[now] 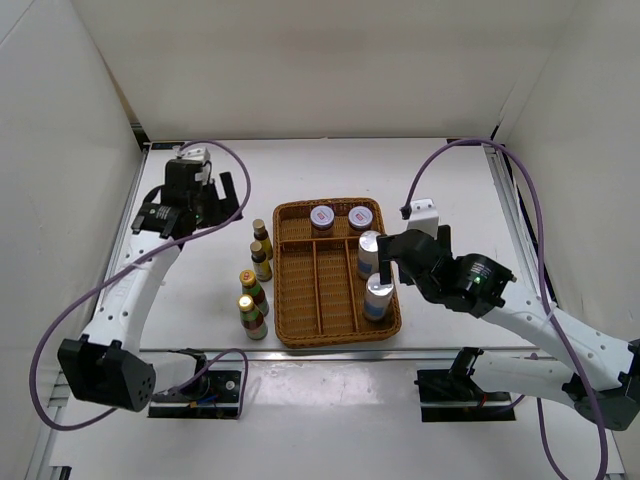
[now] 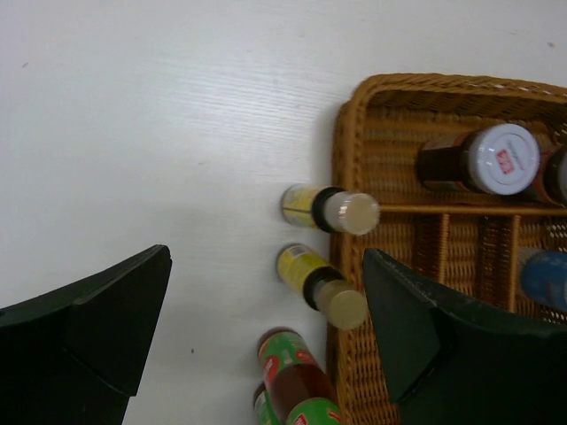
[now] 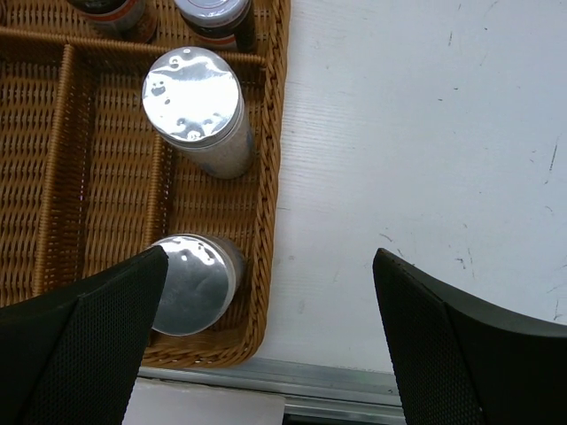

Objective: Organize the condiment bottles

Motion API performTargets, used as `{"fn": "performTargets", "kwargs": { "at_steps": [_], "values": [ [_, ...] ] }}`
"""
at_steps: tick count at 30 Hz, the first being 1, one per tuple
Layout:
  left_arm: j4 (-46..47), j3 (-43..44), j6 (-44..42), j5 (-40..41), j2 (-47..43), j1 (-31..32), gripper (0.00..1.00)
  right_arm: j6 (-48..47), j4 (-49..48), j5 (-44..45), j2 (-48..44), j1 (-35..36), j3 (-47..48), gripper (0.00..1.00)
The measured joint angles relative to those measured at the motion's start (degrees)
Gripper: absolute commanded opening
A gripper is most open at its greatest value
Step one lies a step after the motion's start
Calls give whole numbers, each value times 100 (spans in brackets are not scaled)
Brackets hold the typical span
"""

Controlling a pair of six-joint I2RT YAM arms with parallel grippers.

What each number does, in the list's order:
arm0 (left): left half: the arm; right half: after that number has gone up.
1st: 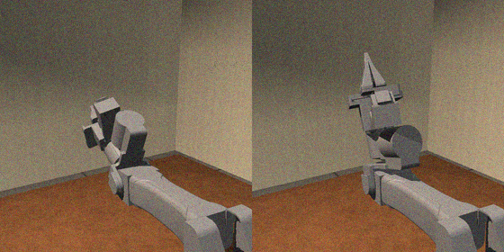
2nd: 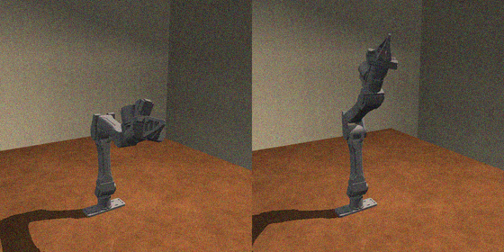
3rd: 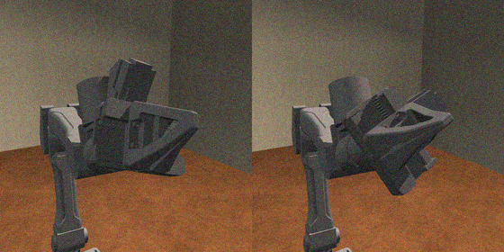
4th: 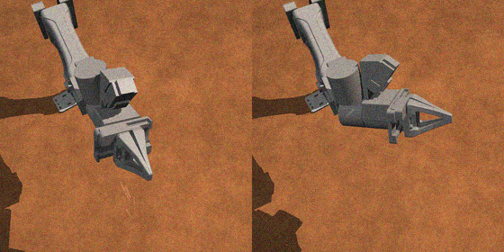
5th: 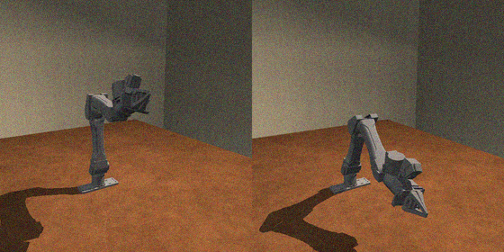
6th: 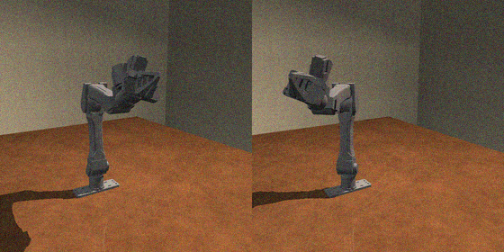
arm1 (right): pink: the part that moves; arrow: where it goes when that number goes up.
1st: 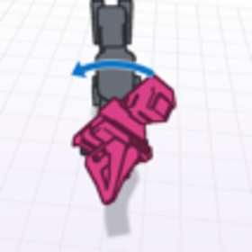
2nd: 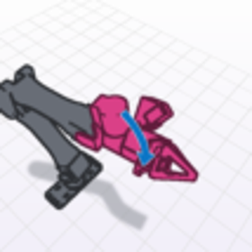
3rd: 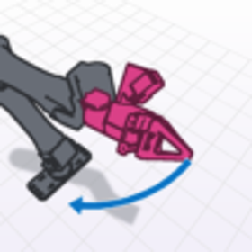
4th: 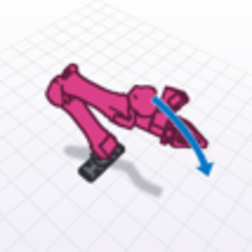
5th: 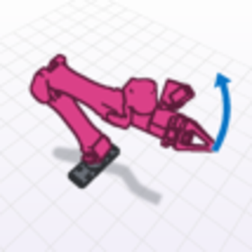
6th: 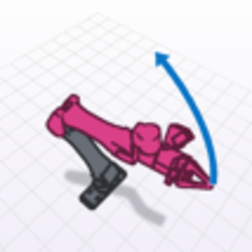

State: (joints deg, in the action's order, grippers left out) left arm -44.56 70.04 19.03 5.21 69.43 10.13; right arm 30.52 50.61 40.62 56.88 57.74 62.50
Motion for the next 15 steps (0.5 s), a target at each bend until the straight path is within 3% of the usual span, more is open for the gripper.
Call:
{"fn": "performTargets", "kwargs": {
  "at_steps": [9, 15],
  "values": [
    [450, 553, -476, -378, 837, 979, 100, -52, 50, 223, -35, -31, -4, 100],
    [481, 546, -551, -398, 1169, 1106, 92, -55, 74, 319, -122, -48, -52, 100]
  ]
}}
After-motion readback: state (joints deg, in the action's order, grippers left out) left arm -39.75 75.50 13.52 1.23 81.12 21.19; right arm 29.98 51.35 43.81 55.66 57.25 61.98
